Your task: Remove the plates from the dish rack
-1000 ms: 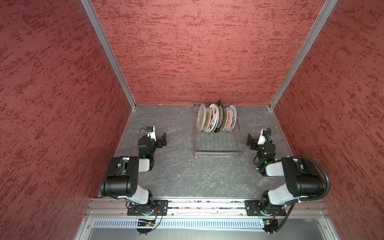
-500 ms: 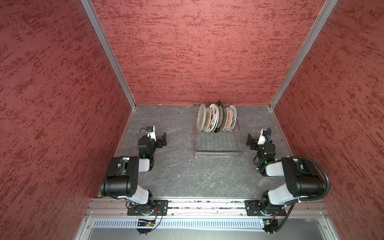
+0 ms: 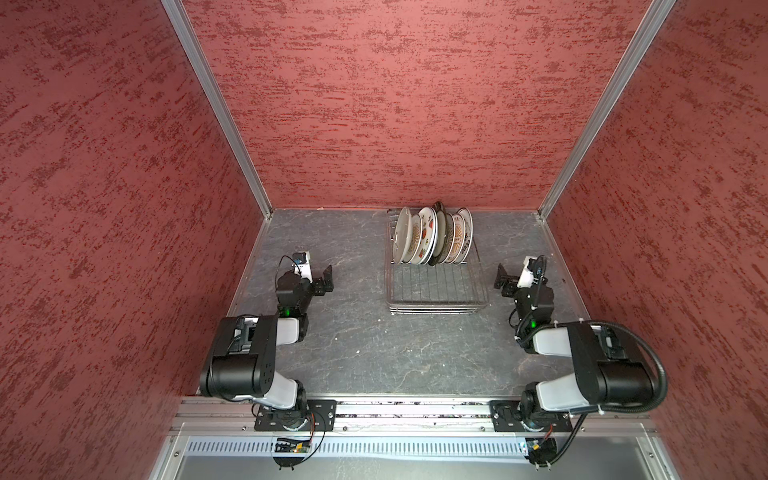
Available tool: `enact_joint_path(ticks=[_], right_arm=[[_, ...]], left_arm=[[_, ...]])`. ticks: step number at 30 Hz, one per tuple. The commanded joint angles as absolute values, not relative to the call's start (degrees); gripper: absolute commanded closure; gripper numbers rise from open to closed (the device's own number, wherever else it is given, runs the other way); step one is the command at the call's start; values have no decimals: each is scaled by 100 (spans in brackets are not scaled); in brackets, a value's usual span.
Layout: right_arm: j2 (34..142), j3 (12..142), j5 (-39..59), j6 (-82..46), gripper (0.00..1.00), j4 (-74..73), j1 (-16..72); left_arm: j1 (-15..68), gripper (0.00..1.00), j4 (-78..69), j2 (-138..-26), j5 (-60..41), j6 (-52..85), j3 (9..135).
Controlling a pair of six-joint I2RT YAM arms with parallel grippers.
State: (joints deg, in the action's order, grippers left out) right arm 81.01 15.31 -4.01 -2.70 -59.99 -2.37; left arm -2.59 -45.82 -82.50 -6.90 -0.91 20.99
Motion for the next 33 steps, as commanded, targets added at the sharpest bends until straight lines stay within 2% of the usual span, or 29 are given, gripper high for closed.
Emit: enact_joint_path(ticks=[1,5,8,11,16,19,23,27,33], right_arm=[[7504,1651,-381,-115,1,-5510,-257],[6594,1776,-412,-499,1,-4755,-255],[5871,1925,-1032,-1787,1,-3927,-264],[5201,2053,-579,-2056,1,-3276,-261],[4138,2218,247,-3175,1,-2294,-265],[3467,1945,1120,-3152,1,-2399,-266],[2637,1573,1296,-3427,1,-2521,-266],[2312,1579,1502,-3463,1,-2396,-269],[2968,1997,1821,-3628,1,-2292,-267]], left_arm=[[-123,1,-3870,-7385,-472,-214,2255],[39,1,-3309,-6443,-332,-26,2307],[77,1,-3201,-6012,-497,693,2361],[70,1,-3001,-5721,-894,2005,2506],[71,1,-2141,-5368,-2475,3200,3044],[23,0,-2598,-5197,-3264,3654,2979],[-61,0,-3621,-4993,-3464,4574,2516],[-53,1,-4146,-4901,-2907,5508,1971],[440,1,-3424,-4843,-2835,4913,2335]])
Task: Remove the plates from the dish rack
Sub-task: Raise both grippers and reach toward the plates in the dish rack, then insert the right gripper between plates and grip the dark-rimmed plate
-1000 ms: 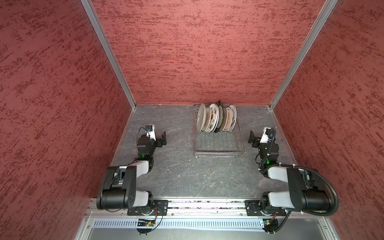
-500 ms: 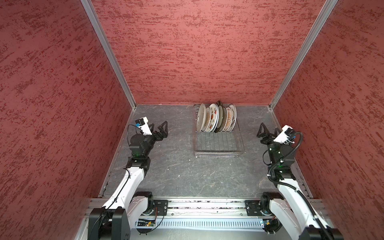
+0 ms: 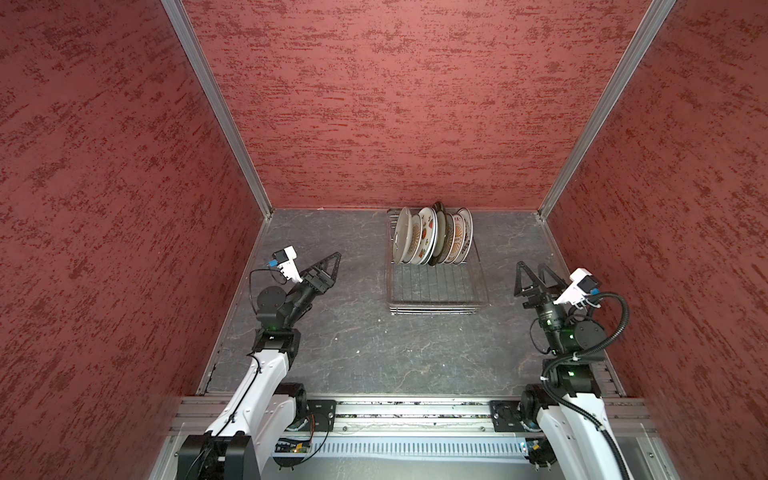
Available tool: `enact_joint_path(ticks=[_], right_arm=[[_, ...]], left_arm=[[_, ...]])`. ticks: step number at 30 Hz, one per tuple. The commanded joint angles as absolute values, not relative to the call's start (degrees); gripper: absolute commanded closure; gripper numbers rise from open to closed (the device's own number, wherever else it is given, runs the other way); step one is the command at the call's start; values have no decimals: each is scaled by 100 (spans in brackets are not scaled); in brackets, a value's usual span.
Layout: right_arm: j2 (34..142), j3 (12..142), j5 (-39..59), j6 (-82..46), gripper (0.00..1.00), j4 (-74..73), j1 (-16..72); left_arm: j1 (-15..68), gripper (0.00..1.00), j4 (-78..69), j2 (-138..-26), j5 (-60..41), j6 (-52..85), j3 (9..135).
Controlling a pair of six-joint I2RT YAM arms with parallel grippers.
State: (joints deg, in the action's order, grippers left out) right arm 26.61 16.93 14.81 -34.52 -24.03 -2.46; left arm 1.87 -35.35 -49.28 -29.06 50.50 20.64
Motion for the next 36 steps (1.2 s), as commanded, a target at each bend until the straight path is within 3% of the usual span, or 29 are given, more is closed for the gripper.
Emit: enact_joint_path(ticks=[1,7,13,22,30,36], right_arm=[[3158,2093,1934,-3630,1,-2322,-267],[4250,2689,2053,-3665,1,-2329,-186],[5194,3558,1799,-3333,1,-2091,263],[6748,5230,147,-2362,2,-1152,1808],[8176,6787,-1803,-1848,24,-228,2726],[9249,7912,-2432,-1775,42,569,2969]], left_arm=[[648,0,-3270,-4835,-2707,4693,2429],[1762,0,-2409,-4779,-1936,3382,2923],[2373,0,-1945,-5248,-1864,3201,3570],[2669,1,-1756,-5838,-1798,3127,4019],[2845,1,-2001,-6121,-1768,3265,4021],[2909,0,-2105,-6283,-1689,3351,4034]])
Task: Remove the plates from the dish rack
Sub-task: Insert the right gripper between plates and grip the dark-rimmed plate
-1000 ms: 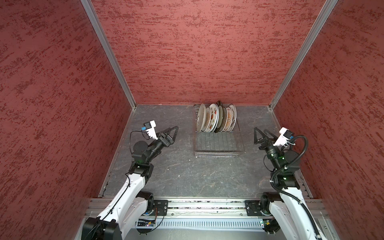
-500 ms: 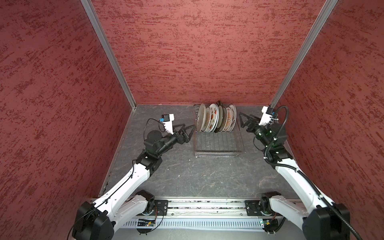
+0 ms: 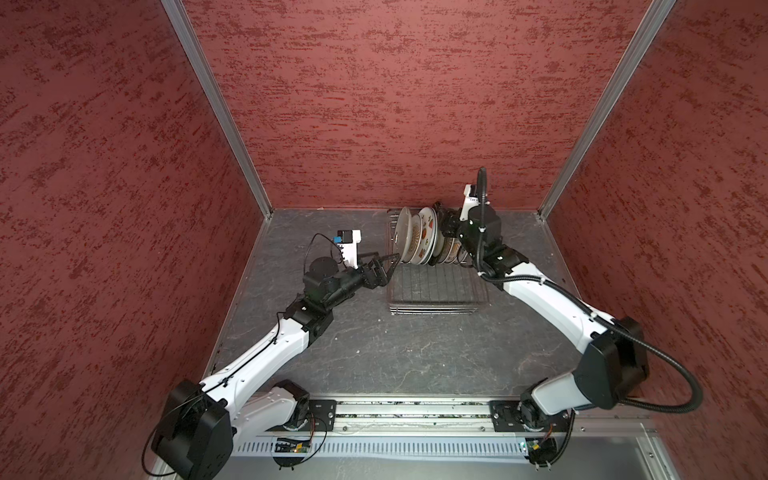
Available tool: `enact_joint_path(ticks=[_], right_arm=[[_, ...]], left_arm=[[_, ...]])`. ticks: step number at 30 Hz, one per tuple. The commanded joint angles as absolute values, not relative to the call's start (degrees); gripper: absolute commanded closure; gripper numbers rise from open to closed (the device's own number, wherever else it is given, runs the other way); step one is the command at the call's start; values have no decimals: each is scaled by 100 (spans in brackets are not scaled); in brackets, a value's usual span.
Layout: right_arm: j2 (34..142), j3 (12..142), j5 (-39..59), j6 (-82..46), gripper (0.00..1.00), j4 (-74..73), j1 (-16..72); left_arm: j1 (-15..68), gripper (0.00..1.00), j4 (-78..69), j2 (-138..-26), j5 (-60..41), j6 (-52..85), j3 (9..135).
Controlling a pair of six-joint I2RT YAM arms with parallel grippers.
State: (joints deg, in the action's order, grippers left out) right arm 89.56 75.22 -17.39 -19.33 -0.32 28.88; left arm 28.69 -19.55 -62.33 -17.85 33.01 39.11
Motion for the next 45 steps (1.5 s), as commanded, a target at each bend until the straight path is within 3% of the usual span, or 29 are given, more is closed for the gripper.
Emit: enact_joint_path(ticks=[1,11,24,30,39,45], right_arm=[[9417,8103,-2531,-1798,44,711,2987],[10304,8930,-2771,-2049,67,1316,2997],[10940,9494,-2671,-2187,83,1754,2919],[11024,9537,-2929,-2227,85,1870,2918],[11229,9536,-2577,-2307,78,1949,2804],[11286,9561,-2696,-2346,80,2008,2777]], left_arm=[[2909,1,-2116,-6309,-1676,3365,4026],[2997,0,-2145,-6466,-1616,3351,4019],[3074,1,-2188,-6640,-1618,3360,4046],[3102,0,-2162,-6618,-1584,3353,4043],[3125,1,-2127,-6592,-1499,3360,4008],[3162,0,-2083,-6592,-1417,3371,4017]])
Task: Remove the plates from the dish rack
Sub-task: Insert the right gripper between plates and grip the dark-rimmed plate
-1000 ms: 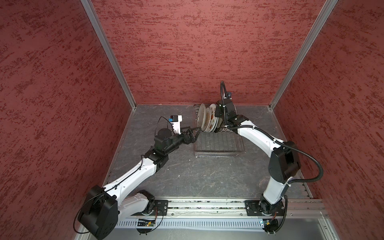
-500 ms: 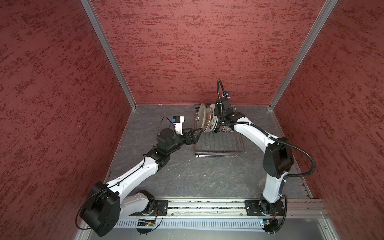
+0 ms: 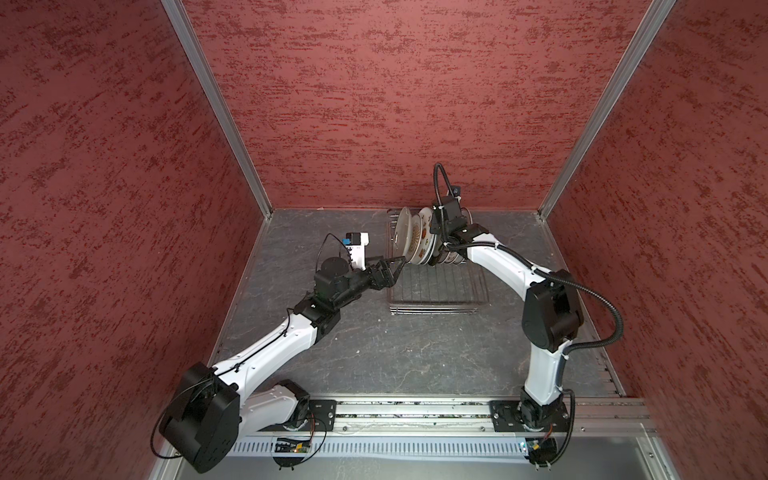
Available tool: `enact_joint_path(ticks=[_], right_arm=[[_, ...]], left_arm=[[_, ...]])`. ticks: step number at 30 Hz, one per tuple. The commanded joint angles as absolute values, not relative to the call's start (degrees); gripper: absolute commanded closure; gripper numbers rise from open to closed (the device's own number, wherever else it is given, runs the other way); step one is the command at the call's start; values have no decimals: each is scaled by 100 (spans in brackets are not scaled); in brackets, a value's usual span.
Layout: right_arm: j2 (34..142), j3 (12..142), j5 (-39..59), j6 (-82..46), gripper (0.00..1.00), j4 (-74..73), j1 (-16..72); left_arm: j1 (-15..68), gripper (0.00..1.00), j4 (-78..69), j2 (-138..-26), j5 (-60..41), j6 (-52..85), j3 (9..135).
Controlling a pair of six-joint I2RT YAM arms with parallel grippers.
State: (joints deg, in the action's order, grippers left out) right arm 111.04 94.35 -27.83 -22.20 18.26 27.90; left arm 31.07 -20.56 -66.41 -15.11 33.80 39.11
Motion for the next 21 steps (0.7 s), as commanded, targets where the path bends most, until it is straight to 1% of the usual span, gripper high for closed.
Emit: enact_joint_path(ticks=[1,8,11,12,13,15,21], right_arm=[[11302,9562,-2730,-2345,81,2020,2777],[11370,9554,-2861,-2343,82,2037,2780],[11373,9534,-2950,-2320,85,2021,2782],[11361,9536,-2956,-2312,89,2022,2786],[11355,9536,-2954,-2303,90,2009,2786],[11326,9536,-2961,-2285,97,1980,2793],[11268,9655,-3220,-2134,100,1971,2887]], left_arm=[[3170,1,-2079,-6592,-1411,3367,4018],[3221,0,-2067,-6583,-1328,3366,4025],[3226,1,-2057,-6591,-1294,3368,4025],[3234,1,-2052,-6592,-1287,3367,4025],[3233,1,-2048,-6592,-1281,3370,4028],[3234,1,-2048,-6592,-1272,3371,4030],[3243,1,-2022,-6596,-1205,3349,4026]])
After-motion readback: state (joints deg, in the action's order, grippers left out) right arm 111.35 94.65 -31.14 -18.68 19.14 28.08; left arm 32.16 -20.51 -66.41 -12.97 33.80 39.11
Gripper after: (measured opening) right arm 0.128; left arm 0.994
